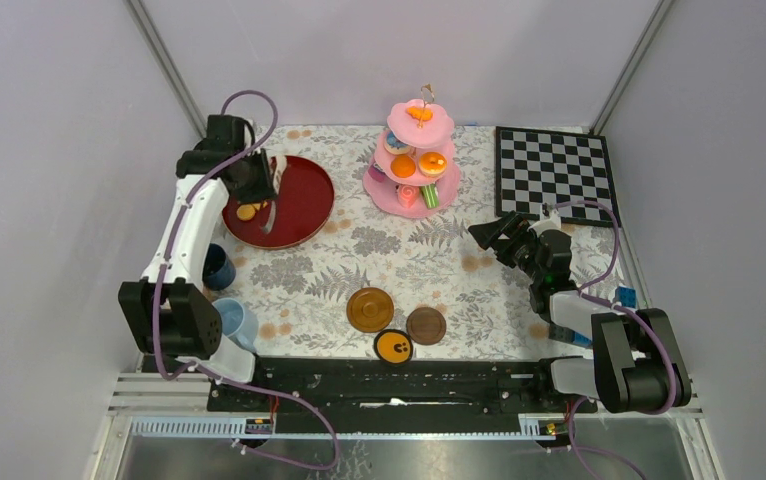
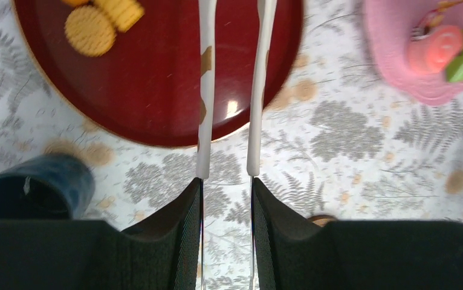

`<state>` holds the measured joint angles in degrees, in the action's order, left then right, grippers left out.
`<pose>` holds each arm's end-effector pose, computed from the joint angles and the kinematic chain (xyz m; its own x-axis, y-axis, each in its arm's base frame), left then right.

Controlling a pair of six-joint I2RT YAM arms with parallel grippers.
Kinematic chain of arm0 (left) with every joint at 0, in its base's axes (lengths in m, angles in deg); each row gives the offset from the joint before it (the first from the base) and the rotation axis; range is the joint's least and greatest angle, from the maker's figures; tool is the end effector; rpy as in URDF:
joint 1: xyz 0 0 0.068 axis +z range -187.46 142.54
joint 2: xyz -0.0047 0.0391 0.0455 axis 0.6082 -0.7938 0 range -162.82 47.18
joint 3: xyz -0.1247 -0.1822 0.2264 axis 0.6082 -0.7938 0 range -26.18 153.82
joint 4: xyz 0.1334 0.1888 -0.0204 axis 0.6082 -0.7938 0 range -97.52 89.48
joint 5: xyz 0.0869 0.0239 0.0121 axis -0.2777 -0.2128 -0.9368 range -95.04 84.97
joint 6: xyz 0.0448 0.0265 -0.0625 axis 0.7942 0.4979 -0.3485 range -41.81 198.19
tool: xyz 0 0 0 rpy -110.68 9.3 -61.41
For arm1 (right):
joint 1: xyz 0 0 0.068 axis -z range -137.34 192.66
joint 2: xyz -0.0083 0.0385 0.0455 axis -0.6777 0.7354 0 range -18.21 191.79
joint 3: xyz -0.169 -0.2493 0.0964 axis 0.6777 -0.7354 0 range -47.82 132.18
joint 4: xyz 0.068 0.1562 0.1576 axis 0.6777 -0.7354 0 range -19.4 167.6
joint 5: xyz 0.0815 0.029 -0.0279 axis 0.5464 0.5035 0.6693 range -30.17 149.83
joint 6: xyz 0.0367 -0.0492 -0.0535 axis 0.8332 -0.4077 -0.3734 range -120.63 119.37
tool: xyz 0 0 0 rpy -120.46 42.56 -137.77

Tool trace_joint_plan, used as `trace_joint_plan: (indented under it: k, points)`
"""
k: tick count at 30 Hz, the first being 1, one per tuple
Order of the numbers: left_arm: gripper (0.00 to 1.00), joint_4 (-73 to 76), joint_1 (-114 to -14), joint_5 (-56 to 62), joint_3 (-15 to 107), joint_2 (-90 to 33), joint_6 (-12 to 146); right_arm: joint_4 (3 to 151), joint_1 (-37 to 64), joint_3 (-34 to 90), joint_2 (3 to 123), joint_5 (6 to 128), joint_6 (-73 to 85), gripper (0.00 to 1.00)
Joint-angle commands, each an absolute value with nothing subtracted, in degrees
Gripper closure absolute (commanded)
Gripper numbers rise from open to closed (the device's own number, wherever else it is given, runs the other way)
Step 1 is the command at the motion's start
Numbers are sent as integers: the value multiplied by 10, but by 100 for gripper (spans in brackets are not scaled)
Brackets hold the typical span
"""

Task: Serve the afternoon tea
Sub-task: Place the desert on the desert table.

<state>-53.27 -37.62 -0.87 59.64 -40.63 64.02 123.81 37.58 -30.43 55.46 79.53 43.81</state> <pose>0.3070 -0.0060 0.3567 -0.8026 -0.2419 -0.5452 -0.1565 0.9674 -0.1989 0.2368 0.0450 0.2409 -0.4142 0.6250 -0.6617 -0.1737 0.6593 0.7315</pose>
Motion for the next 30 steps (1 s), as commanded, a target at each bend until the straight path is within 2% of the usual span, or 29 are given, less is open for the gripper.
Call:
trace_joint_plan:
  k: [1,9,15,26,30]
  points:
    - [87,-517,-436,9,677,-374,614,1265,379,-302,554,800,437,2]
    - [85,-512,-562,21,816,-436,554,1265,379,-305,552,796,437,2]
    - [85,-461,-631,51,874,-498,513,1265,379,-306,550,795,436,2]
    - [85,-438,-658,54,968,-616,495,1266,379,-307,549,795,435,2]
    - [82,-437,-658,46,971,-628,494,1266,379,-307,547,795,436,2]
